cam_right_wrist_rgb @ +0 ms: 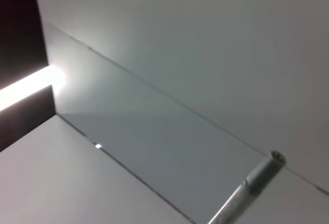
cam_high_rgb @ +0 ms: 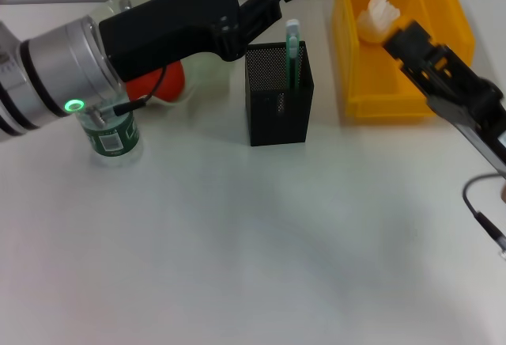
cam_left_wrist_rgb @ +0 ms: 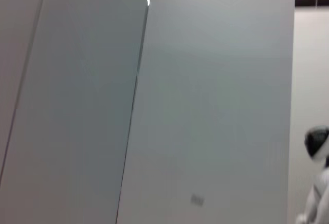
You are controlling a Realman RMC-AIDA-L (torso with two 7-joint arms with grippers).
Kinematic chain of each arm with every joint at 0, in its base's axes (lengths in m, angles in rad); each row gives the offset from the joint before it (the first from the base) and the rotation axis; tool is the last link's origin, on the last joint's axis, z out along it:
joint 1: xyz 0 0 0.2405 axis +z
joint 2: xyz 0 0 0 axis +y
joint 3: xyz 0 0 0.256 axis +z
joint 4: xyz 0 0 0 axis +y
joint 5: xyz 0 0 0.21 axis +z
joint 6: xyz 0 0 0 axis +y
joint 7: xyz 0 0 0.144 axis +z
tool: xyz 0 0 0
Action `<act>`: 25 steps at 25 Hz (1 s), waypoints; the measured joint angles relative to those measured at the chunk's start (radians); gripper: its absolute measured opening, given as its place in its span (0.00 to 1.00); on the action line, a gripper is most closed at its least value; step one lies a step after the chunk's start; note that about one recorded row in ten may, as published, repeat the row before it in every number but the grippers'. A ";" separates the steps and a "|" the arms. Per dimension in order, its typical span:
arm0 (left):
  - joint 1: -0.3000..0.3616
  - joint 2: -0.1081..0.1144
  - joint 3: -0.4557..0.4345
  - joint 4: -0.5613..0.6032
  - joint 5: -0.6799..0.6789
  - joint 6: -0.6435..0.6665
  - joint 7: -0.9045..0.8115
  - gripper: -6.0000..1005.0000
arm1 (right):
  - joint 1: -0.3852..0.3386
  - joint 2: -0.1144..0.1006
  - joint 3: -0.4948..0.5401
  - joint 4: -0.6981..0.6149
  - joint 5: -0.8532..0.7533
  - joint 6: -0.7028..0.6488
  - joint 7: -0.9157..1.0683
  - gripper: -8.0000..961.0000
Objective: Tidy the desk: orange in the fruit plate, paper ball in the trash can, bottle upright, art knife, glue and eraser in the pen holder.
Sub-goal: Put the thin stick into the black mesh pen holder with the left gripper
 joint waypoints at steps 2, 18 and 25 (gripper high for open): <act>0.007 0.003 -0.023 0.060 0.075 -0.023 -0.051 0.20 | -0.040 -0.002 0.004 -0.001 0.000 -0.001 -0.002 0.57; -0.009 -0.022 -0.162 0.772 0.975 -0.095 -0.729 0.22 | -0.173 -0.004 -0.001 -0.041 0.000 0.038 -0.003 0.58; -0.058 -0.021 -0.145 0.897 1.193 0.008 -0.911 0.22 | -0.169 -0.004 -0.001 -0.041 -0.001 0.047 -0.003 0.58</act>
